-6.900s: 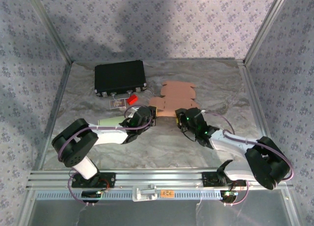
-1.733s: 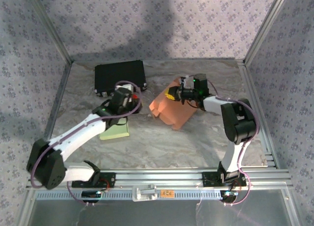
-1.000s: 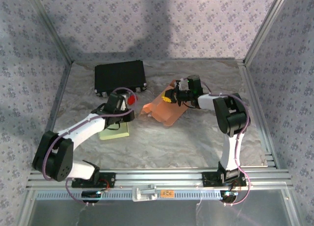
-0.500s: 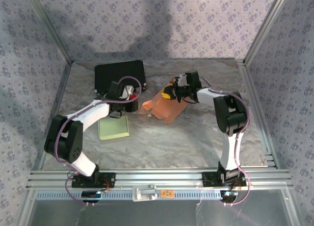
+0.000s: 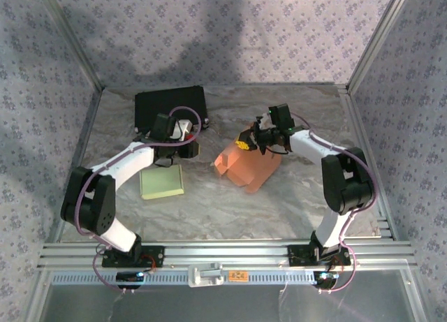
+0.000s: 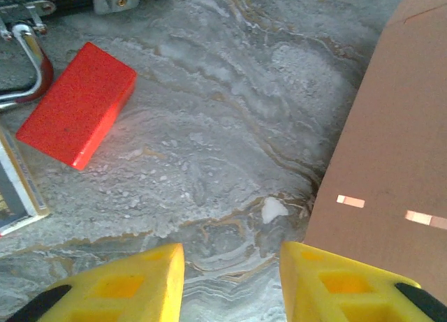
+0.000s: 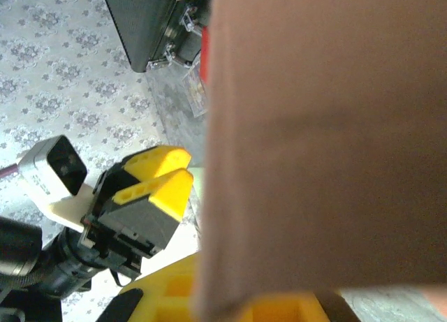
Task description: Fold the paper box
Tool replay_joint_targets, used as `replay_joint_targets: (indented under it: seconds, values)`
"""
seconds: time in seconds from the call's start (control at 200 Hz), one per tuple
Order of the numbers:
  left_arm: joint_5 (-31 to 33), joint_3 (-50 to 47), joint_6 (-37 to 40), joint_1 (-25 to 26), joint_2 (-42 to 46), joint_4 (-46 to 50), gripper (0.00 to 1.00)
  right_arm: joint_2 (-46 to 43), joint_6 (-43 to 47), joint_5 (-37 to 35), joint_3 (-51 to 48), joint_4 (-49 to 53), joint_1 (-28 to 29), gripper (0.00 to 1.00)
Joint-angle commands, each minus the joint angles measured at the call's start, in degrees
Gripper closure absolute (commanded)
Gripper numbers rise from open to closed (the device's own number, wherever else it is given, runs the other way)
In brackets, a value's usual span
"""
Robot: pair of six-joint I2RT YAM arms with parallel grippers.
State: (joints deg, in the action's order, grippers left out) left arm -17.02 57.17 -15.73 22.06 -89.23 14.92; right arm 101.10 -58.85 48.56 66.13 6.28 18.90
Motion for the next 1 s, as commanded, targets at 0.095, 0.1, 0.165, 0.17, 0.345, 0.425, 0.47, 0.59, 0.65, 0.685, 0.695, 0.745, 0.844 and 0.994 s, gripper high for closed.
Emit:
replay_joint_targets:
  seconds: [0.095,0.1,0.165,0.17,0.345,0.425,0.47,0.59,0.65,0.685,0.695,0.745,0.844,0.994]
  values:
    - [-5.3,-1.7,0.7,2.4,-0.4,-1.8,0.61,7.9,1.4,-0.9,8.3,0.8,-0.2,1.0]
    - [-5.4,-1.7,0.8,2.5,-0.4,-1.8,0.61,7.9,1.5,-0.8,8.4,0.8,-0.2,1.0]
    - [-6.4,-2.9,1.9,3.6,-0.8,-3.8,0.61,8.2,1.8,-0.6,8.5,0.8,-0.6,1.0]
    - [-6.4,-3.0,2.0,3.7,-0.8,-4.0,0.61,8.3,1.8,-0.6,8.5,0.8,-0.6,1.0]
    - [-6.5,-6.4,3.9,6.0,-2.2,-9.4,0.61,8.2,1.8,0.6,6.5,-0.7,-1.7,1.0]
    - [-6.8,-6.9,4.6,7.4,-3.1,-11.0,0.61,8.0,1.7,0.9,6.1,-0.9,-1.9,1.0]
    - [-6.5,-6.8,4.9,8.3,-3.6,-11.4,0.6,7.9,1.5,0.9,5.9,-1.3,-2.0,1.0]
    - [-5.9,-7.7,4.5,10.1,-3.8,-14.9,0.59,7.7,0.9,1.2,5.5,-2.4,-2.1,1.0]
    - [-5.1,-7.7,4.2,10.9,-4.1,-15.9,0.59,7.7,0.3,1.4,5.2,-3.2,-2.1,1.0]
    - [-4.5,-7.4,4.1,11.4,-4.5,-15.9,0.58,7.7,-0.2,1.7,4.8,-4.2,-2.0,1.0]
    - [-4.2,-7.4,4.1,11.5,-4.5,-16.0,0.58,7.6,-0.5,1.7,4.7,-4.4,-2.1,1.0]
    - [-3.7,-7.0,4.0,12.0,-5.1,-16.5,0.58,7.4,-1.0,1.8,4.2,-5.0,-2.2,1.0]
    - [-2.6,-5.8,3.9,13.2,-6.4,-17.1,0.57,6.7,-1.2,2.1,3.2,-6.5,-2.1,1.0]
    - [0.2,-4.9,4.2,14.9,-7.1,-17.6,0.58,5.8,-3.1,2.9,-1.1,-12.1,-2.6,1.0]
